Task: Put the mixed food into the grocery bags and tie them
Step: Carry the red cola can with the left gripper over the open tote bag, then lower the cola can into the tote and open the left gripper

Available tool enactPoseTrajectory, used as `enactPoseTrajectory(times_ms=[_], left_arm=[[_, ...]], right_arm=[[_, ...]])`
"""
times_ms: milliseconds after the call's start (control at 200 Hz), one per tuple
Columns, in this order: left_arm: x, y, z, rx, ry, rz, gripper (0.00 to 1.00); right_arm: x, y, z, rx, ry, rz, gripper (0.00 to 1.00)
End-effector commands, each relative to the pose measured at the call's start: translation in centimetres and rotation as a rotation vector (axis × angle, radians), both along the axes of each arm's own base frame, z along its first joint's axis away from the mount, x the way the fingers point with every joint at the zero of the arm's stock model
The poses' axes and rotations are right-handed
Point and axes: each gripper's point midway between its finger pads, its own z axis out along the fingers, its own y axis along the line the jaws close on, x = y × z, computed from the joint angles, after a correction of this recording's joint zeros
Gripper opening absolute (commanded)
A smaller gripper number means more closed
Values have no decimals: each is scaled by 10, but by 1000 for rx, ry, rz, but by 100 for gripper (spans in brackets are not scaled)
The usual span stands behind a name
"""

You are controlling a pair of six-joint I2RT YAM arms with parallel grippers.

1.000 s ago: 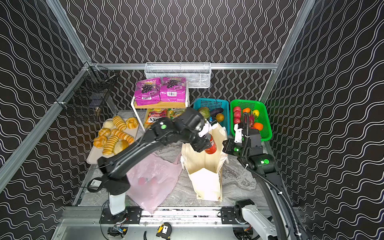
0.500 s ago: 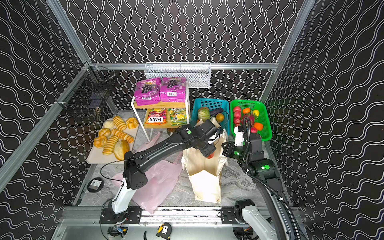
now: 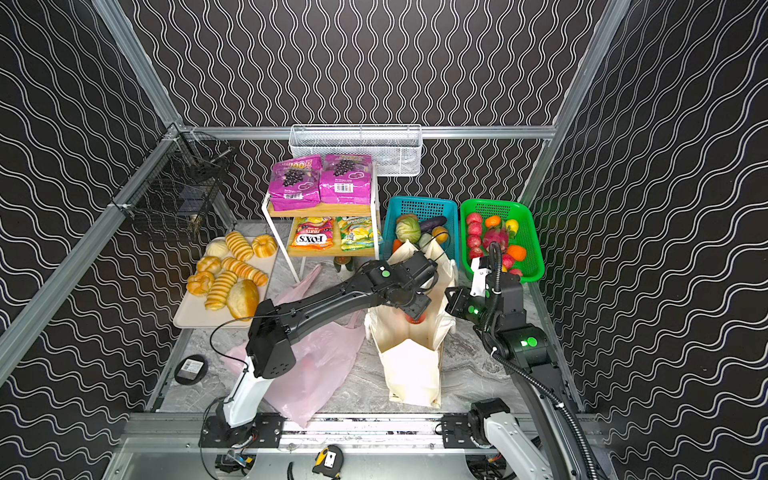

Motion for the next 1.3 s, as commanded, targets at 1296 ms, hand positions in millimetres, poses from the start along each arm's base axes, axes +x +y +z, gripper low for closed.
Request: enactPoseTrajectory(times_ms=[1296], left_arm=[[18, -42, -16, -75, 14, 1, 70]], right_arm=[[-1, 6, -6, 10, 12, 40, 6]])
